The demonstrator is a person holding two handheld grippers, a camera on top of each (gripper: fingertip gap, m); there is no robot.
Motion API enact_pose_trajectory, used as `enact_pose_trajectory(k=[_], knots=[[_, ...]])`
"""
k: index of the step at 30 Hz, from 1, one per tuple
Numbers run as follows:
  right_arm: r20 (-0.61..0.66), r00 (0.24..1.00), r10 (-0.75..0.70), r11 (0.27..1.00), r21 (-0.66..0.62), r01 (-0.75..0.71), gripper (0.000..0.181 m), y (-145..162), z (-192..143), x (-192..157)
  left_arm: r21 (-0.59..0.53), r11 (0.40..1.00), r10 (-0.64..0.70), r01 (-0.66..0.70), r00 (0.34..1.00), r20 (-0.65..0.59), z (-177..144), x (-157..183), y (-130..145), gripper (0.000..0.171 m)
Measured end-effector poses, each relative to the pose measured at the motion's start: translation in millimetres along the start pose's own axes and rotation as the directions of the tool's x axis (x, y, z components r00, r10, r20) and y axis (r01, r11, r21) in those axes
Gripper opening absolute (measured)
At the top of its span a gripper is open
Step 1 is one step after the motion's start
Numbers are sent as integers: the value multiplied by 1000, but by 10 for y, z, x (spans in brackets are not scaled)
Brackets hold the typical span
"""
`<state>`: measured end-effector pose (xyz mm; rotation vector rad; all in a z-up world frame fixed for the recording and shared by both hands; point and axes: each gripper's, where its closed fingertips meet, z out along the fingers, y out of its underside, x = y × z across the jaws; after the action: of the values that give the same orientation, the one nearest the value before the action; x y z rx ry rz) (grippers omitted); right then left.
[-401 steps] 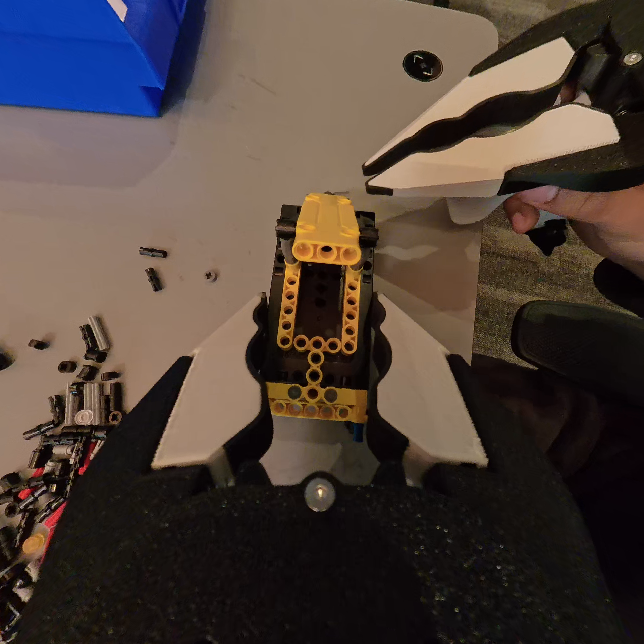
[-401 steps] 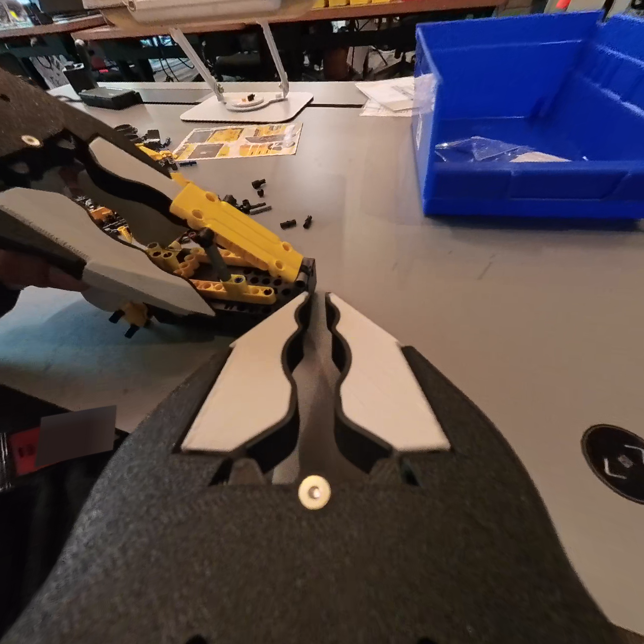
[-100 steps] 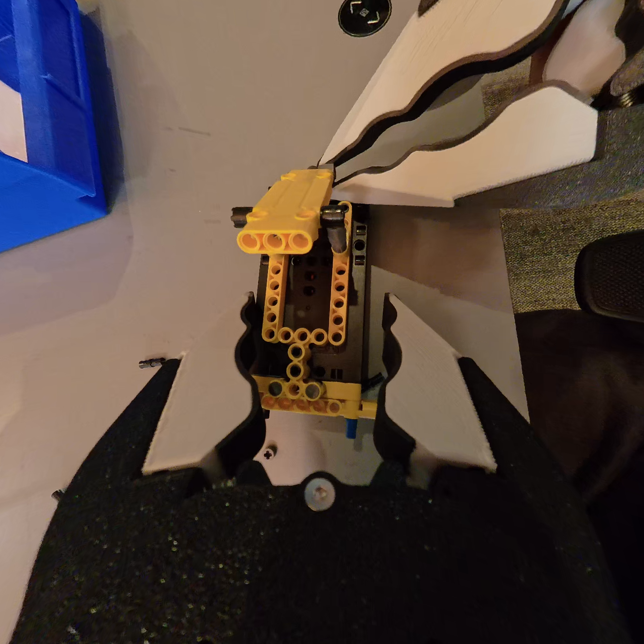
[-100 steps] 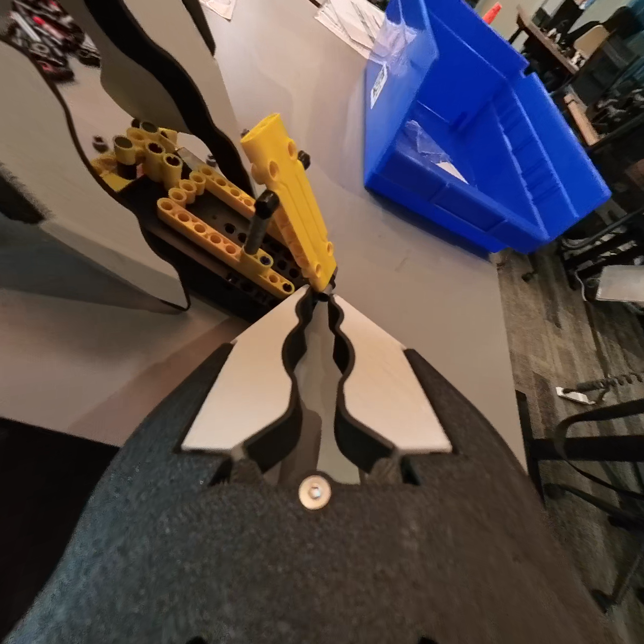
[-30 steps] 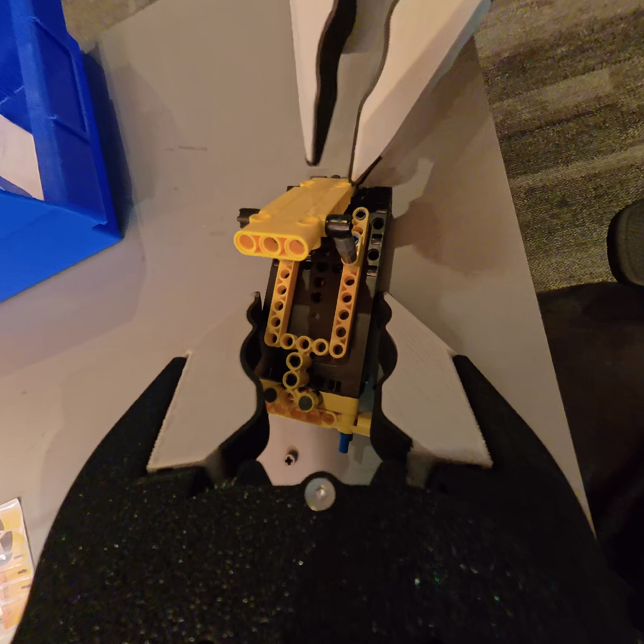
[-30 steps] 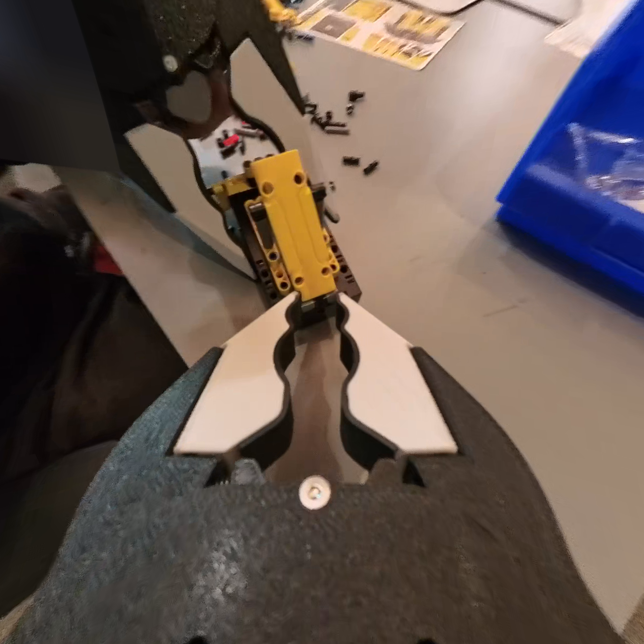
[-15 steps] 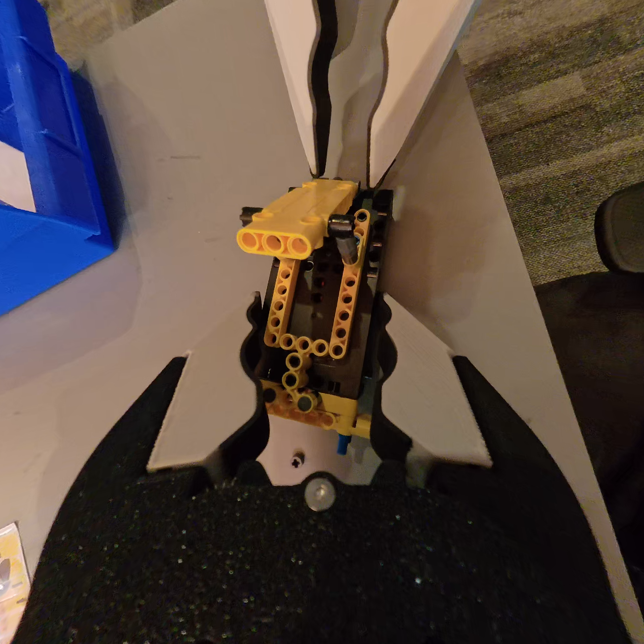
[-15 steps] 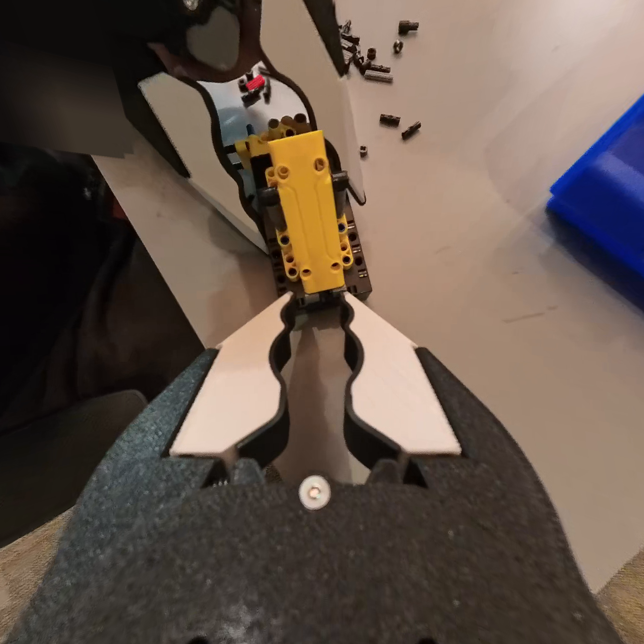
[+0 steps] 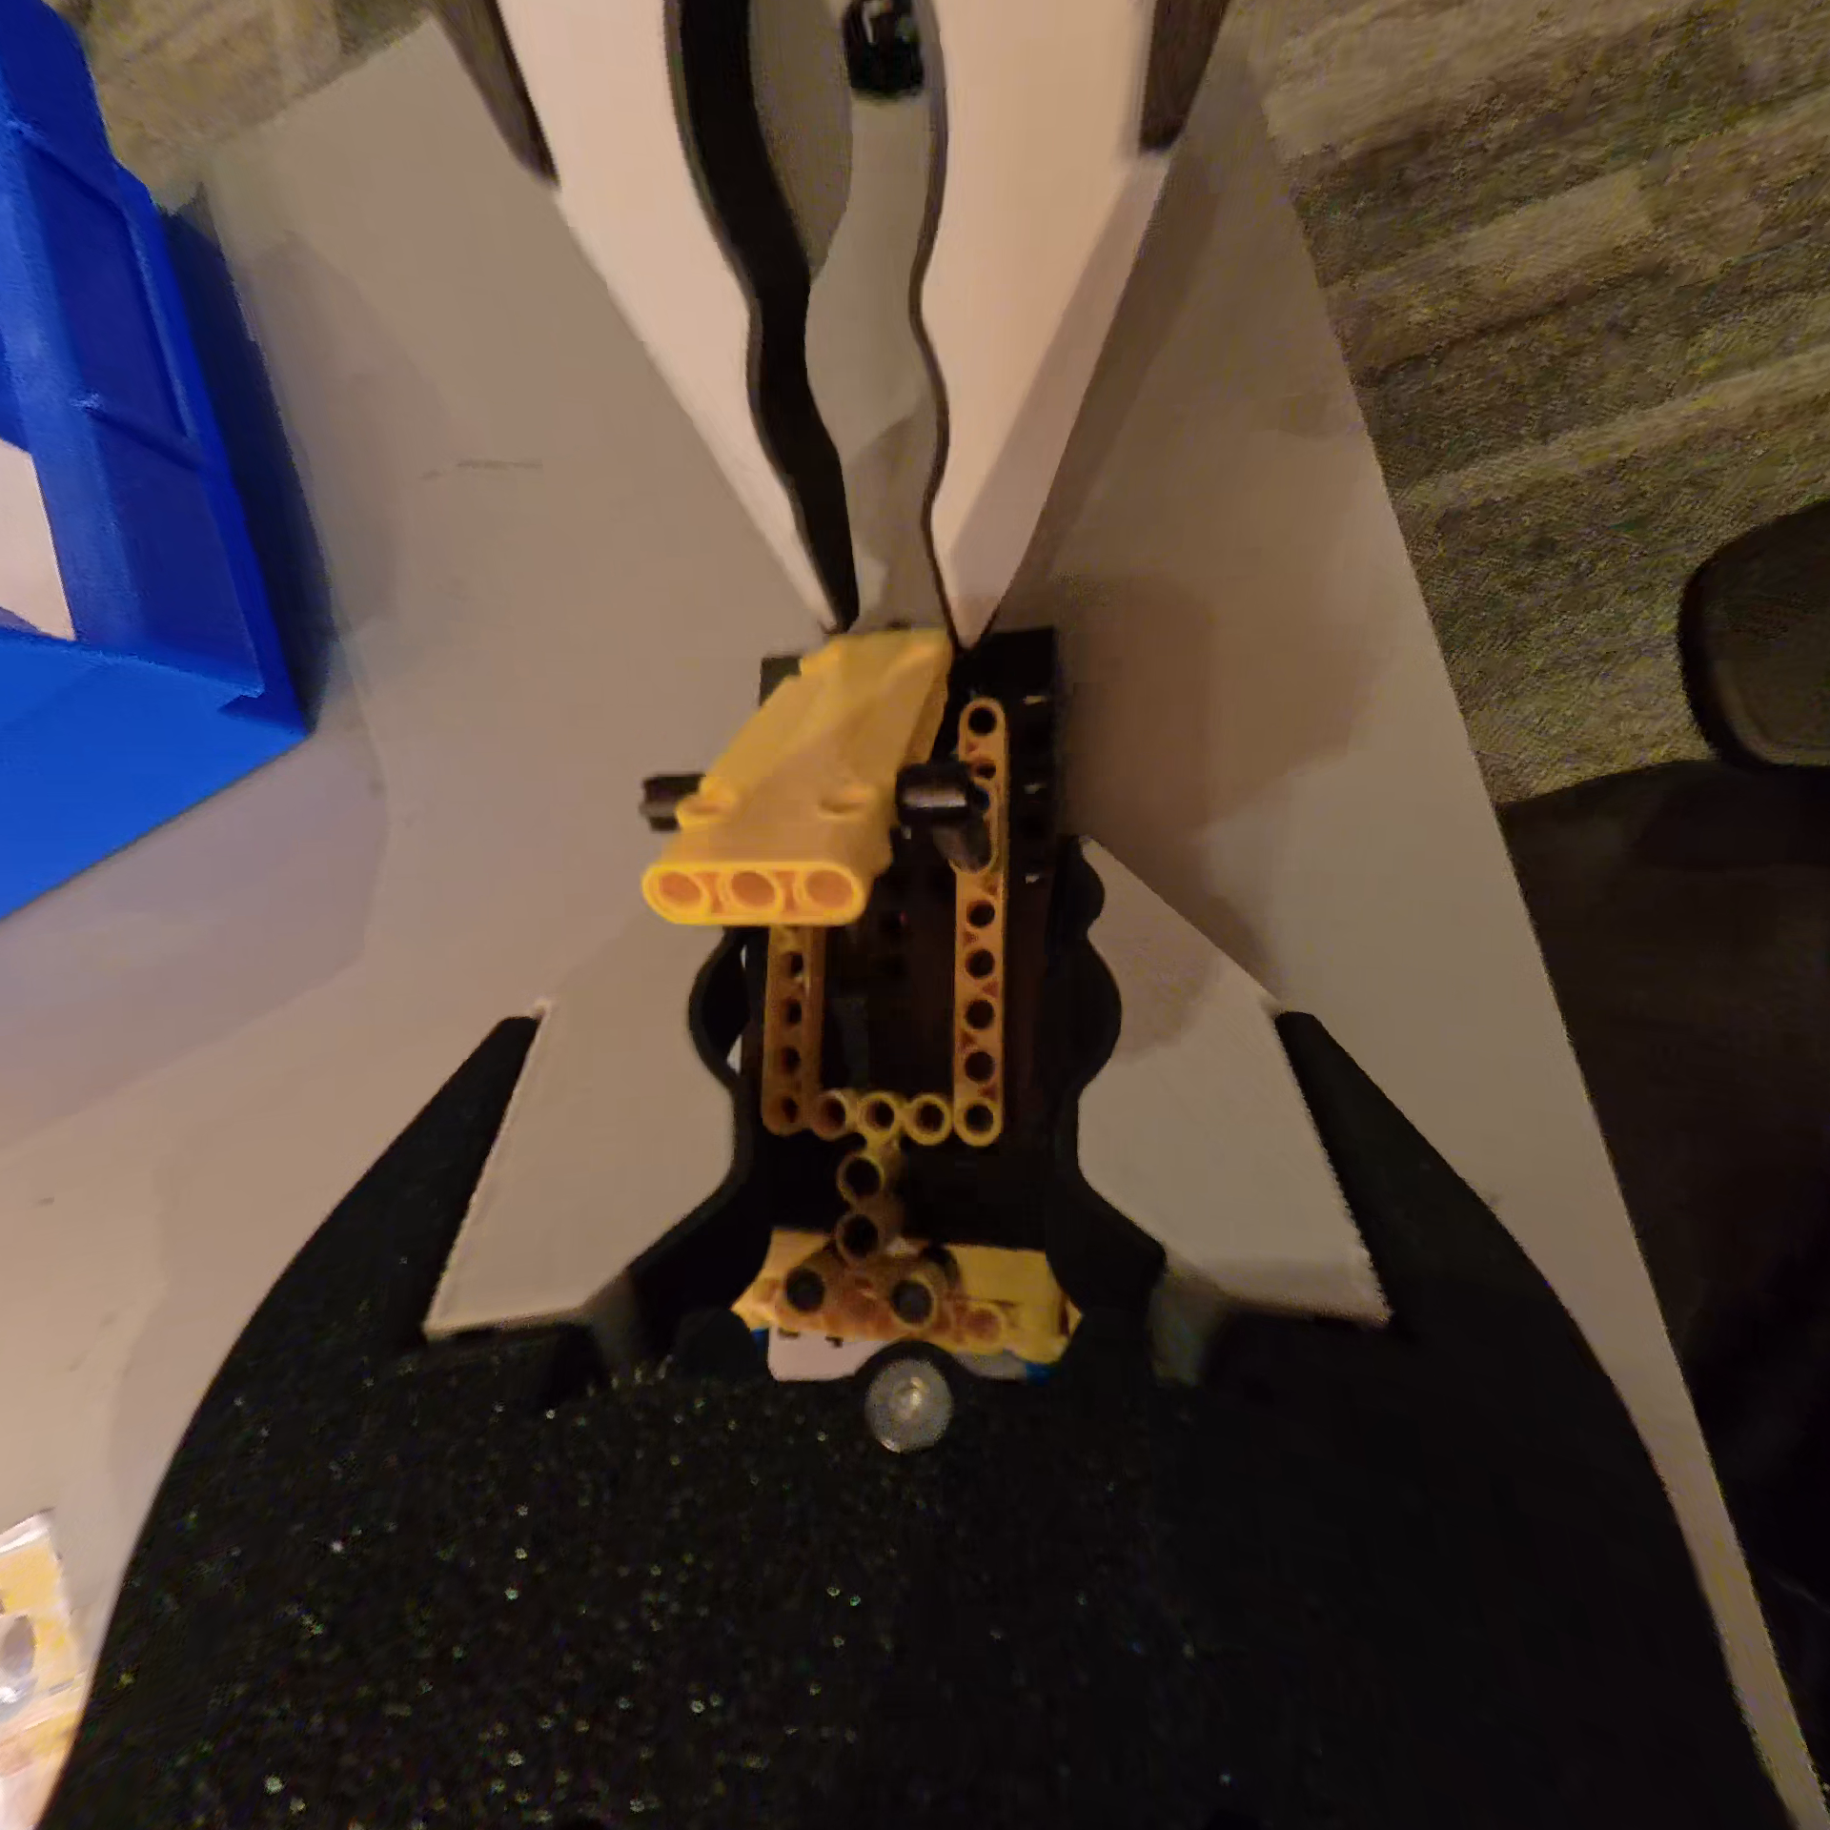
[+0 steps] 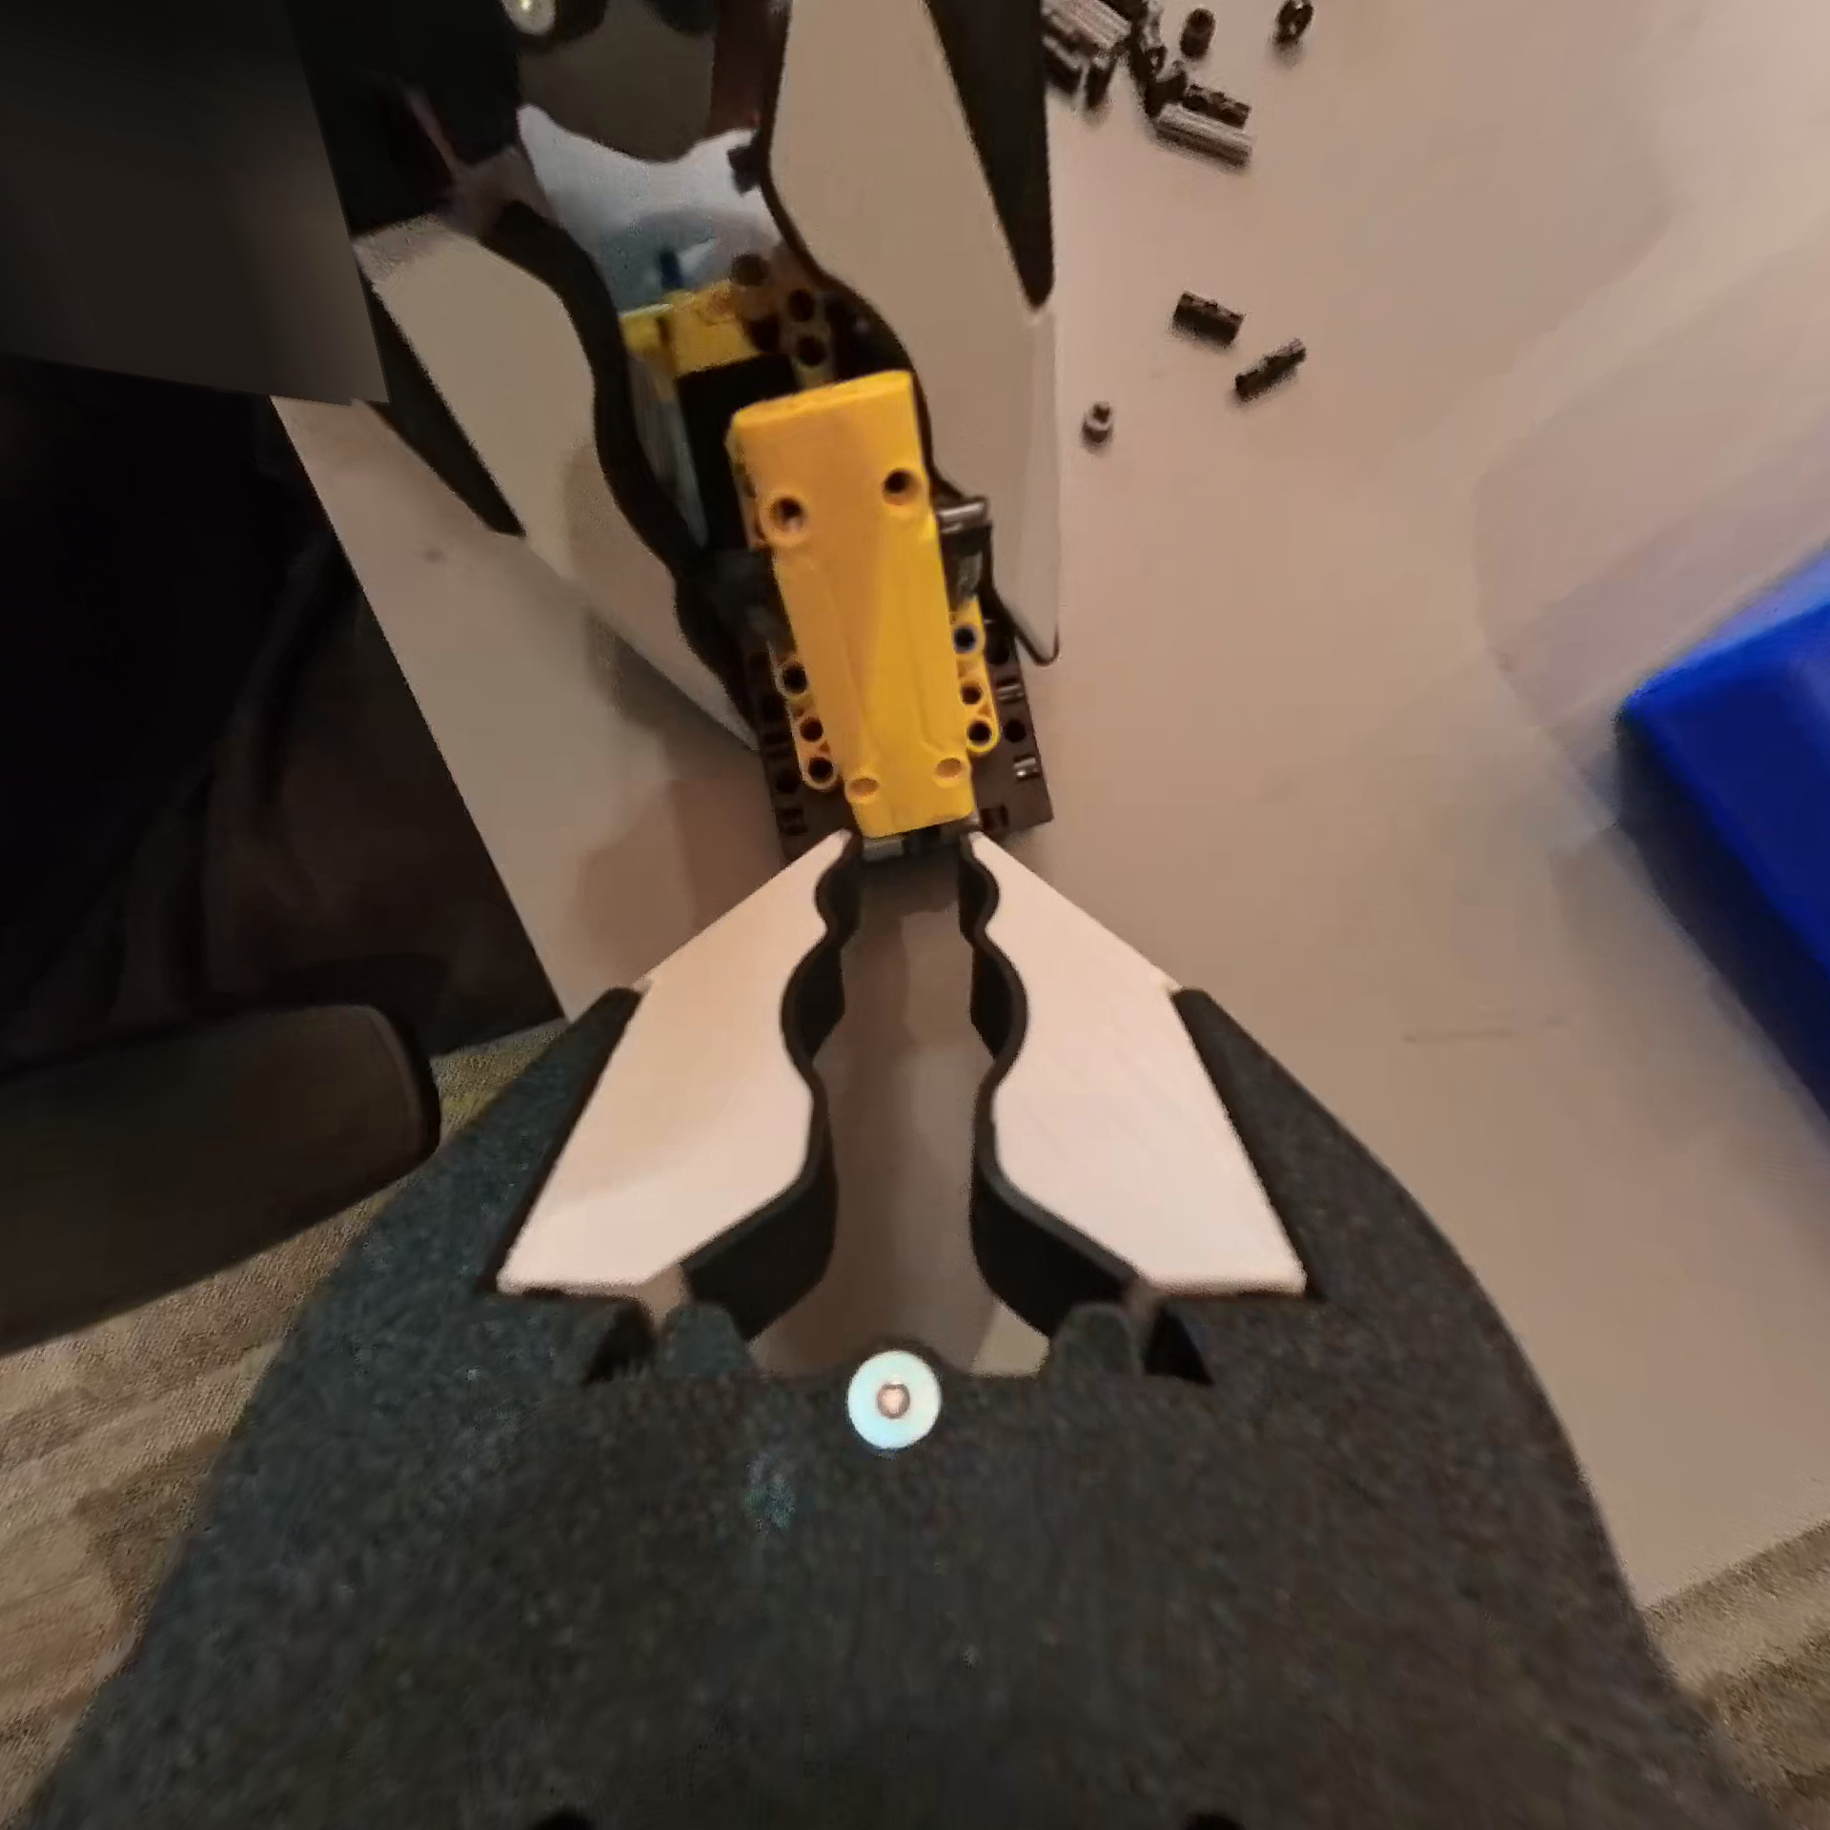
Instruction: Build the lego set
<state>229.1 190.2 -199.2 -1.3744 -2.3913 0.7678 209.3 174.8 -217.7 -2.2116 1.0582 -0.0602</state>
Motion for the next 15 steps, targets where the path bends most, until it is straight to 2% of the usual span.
enact_pose_trajectory(k=[3,5,6,10,14,15], knots=[[46,999,-8,992,-128,14,18,17,9,-2,69,997,-29,29,1000,-10,16,-1,-20,62],[84,996,-17,982,-187,32,8,78,46,-57,51,998,-25,26,999,-19,22,-2,-20,62],[104,995,-10,983,-183,29,1,70,49,-90,42,999,-27,28,999,-24,26,-1,-18,62],[52,999,14,992,-126,-7,2,68,41,-82,48,999,-24,25,1000,-19,25,-1,-18,62],[25,993,112,993,-47,-110,4,76,16,-81,56,998,-15,16,1000,-22,31,9,-34,63],[14,992,125,992,-30,-124,10,94,2,-94,51,999,-17,18,1000,-26,28,17,-42,63]])
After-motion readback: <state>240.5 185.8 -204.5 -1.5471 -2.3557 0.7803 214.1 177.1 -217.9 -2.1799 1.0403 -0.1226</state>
